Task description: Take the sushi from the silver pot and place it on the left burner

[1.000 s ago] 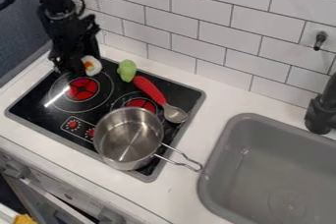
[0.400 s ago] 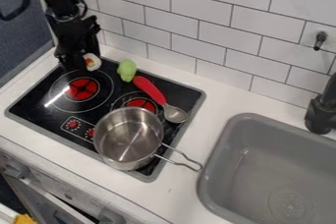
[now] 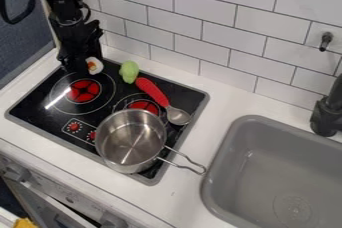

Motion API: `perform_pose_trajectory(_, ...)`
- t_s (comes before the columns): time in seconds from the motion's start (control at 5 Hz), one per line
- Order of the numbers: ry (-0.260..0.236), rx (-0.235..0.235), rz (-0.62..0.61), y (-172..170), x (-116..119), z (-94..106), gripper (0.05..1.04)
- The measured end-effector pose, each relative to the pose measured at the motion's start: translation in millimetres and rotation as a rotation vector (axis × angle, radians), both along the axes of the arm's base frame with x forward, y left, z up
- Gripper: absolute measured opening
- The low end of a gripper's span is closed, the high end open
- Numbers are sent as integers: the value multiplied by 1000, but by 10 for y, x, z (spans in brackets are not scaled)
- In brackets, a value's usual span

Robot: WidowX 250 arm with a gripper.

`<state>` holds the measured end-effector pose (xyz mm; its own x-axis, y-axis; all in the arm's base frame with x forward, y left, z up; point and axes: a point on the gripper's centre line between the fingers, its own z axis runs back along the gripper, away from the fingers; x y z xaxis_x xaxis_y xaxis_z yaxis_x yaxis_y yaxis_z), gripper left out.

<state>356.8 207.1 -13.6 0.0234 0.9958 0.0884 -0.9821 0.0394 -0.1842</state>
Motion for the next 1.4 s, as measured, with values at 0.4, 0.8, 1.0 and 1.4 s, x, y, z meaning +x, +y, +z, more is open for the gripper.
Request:
perform_pose_trajectory(0.4,22,-8,-5,-32,3,-9,1012)
perform_pose_trajectory(0.8,-11,-20,-8,-107,-51,219,1001)
perform_pose_trajectory(1.0,-59,-16,-11,-147,-64,455,1001)
perform_pose_trajectory(1.4,-56,-9,-8,-158,-109,505,1001)
